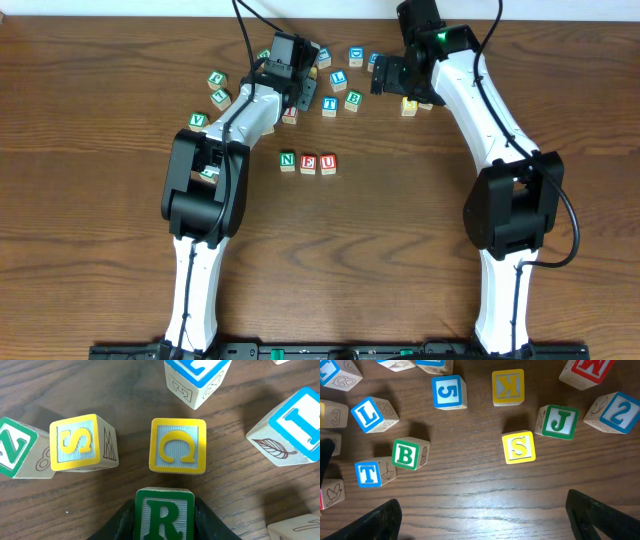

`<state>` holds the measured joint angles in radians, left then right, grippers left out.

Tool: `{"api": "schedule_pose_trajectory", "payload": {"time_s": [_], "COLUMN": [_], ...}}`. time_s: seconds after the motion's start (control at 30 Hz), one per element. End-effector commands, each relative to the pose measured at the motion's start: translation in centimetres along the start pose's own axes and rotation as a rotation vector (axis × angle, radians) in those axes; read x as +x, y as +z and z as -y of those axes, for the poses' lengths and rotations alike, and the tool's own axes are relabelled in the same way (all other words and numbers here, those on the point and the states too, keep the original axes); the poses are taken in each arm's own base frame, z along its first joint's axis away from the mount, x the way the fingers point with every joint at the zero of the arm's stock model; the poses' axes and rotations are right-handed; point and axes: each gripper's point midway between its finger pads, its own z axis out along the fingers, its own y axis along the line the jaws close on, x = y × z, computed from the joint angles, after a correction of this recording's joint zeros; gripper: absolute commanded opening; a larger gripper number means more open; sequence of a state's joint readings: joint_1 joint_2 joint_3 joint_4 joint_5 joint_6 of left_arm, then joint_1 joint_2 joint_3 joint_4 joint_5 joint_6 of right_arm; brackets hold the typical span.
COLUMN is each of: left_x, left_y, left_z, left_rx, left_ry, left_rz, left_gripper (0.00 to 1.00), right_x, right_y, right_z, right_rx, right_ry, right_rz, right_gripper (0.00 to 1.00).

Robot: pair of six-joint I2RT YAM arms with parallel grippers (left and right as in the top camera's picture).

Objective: Spell out NEURIPS
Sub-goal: 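Lower the left gripper and grasp the green R block, then carry the green R block to the right of the U block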

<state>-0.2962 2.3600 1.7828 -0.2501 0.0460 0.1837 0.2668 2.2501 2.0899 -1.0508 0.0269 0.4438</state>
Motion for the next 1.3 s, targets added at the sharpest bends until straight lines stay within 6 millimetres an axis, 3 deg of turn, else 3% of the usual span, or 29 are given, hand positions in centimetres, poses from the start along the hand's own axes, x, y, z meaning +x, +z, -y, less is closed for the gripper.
{"api": "schedule_pose_trajectory", "payload": {"time_s": [0.0,0.37,0.73,0.87,1.07,1.27], "left_x": [-2.8,-6.4,-3.9,-2.6,-0.4,0.0], "left_y": [-2.5,-11.0,-19.1,-20.4,-20.7,-21.0], "left_z": [-0.9,-1.0,0.4,1.2,3.2,5.9], "left_rx": [-0.023,-0.019,0.003,0.010,0.031,0.058], "left_ry": [-0.010,-0.105,-0.275,-0.263,-0.277,-0.246], "left_rz": [0.064,0.118,-0.009,-0.066,-0.161,-0.183], "left_gripper": [0.32,0.31,0.32,0.32,0.32,0.32], "right_x": [-0.9,-0.9,-0.9,-0.8,-1.8,-2.5], "right_y": [-1.6,-1.6,-1.6,-1.6,-1.7,-3.9], "right_z": [-0.6,-0.6,-0.6,-0.7,-1.1,0.5], "right_rx": [-0.008,-0.008,-0.008,-0.012,-0.032,-0.029], "right_ry": [-0.004,-0.004,-0.004,-0.004,-0.001,-0.014], "right_rz": [0.045,0.045,0.045,0.043,0.081,0.099], "right_gripper": [0.99,0.99,0.99,0.99,0.99,0.99]}}
